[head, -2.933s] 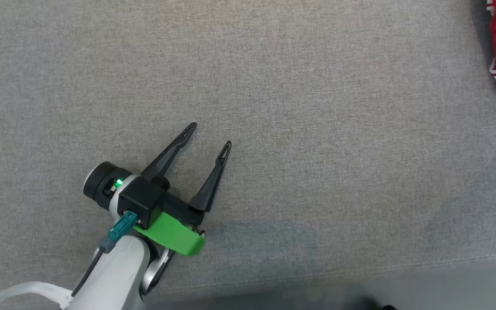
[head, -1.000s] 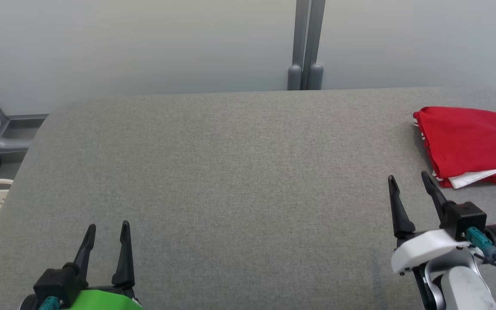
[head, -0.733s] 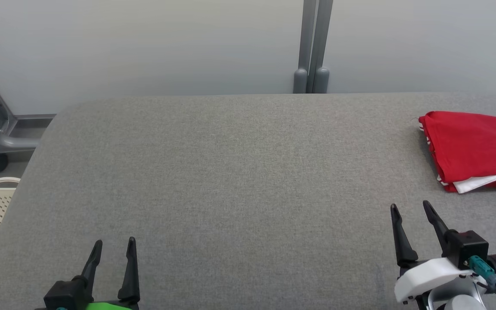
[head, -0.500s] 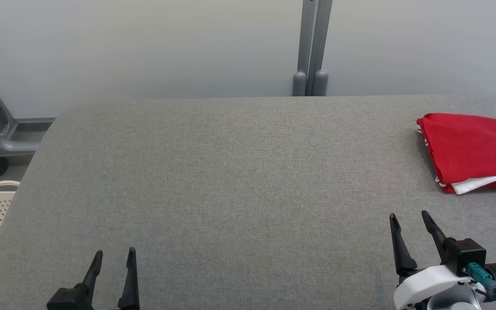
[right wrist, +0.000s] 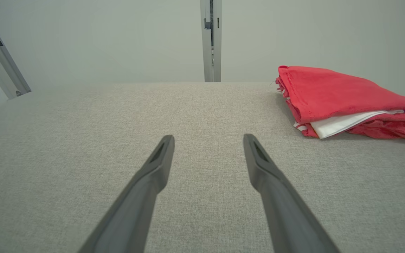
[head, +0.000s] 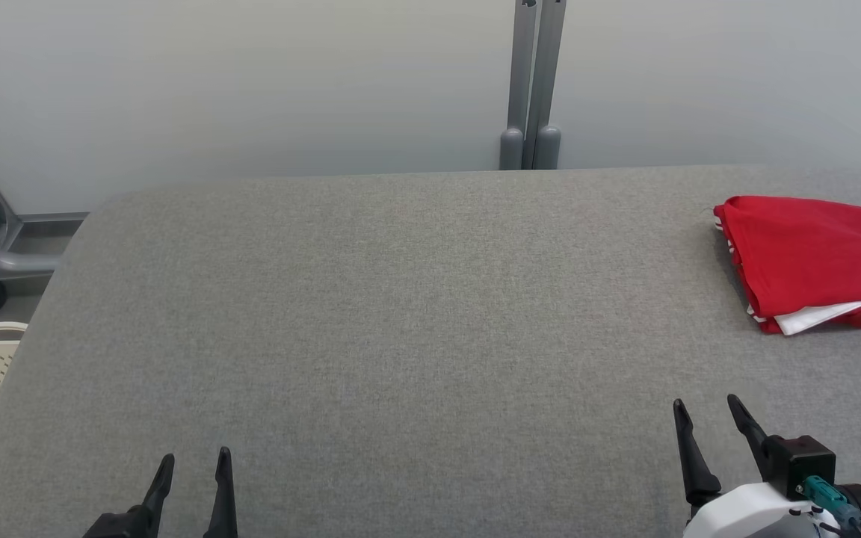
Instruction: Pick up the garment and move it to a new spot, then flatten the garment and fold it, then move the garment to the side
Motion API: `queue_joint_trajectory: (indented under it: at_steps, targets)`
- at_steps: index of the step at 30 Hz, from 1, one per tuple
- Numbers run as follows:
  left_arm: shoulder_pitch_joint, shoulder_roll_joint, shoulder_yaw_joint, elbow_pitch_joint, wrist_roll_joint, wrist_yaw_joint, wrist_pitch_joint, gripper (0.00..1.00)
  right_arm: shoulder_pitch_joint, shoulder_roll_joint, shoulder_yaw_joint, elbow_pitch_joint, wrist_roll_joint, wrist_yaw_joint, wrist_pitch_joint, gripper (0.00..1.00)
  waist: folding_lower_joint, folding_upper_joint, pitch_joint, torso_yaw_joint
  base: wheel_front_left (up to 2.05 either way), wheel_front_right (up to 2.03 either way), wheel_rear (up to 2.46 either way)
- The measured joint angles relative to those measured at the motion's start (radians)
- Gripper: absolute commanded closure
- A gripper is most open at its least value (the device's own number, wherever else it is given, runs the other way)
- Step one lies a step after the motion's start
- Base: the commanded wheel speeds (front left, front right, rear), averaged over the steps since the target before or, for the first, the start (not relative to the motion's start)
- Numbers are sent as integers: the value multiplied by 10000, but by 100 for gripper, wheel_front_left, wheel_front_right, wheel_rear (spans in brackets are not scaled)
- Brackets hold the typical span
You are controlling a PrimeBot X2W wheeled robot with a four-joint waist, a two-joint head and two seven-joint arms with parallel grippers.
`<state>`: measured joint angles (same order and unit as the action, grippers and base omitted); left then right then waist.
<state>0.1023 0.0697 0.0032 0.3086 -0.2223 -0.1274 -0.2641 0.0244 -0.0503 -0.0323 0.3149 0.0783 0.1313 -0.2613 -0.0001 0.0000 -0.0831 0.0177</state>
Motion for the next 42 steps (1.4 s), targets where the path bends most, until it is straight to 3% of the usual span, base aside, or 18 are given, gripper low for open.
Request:
queue_joint_trajectory:
  at_steps: [20, 21, 27, 42]
  targets:
    - [-63, -98, 222, 155, 33, -15, 0, 0, -89, 0, 42, 199, 345, 0, 0, 0, 0, 0, 257, 13, 0, 0, 0]
    - [-44, -102, 219, 215, 31, -13, 2, 100, -73, 8, 46, 261, 345, 0, 0, 100, 0, 0, 260, 14, 0, 0, 0]
    - [114, -205, 213, 648, -169, -13, 98, 100, 197, 100, 36, 717, 525, 2, 153, 100, 0, 0, 271, 11, 0, 0, 0]
    - [19, -209, 309, 368, -2685, -13, 798, 100, 180, 96, -123, 311, 3266, 0, 786, 100, 0, 0, 334, -10, 0, 0, 0]
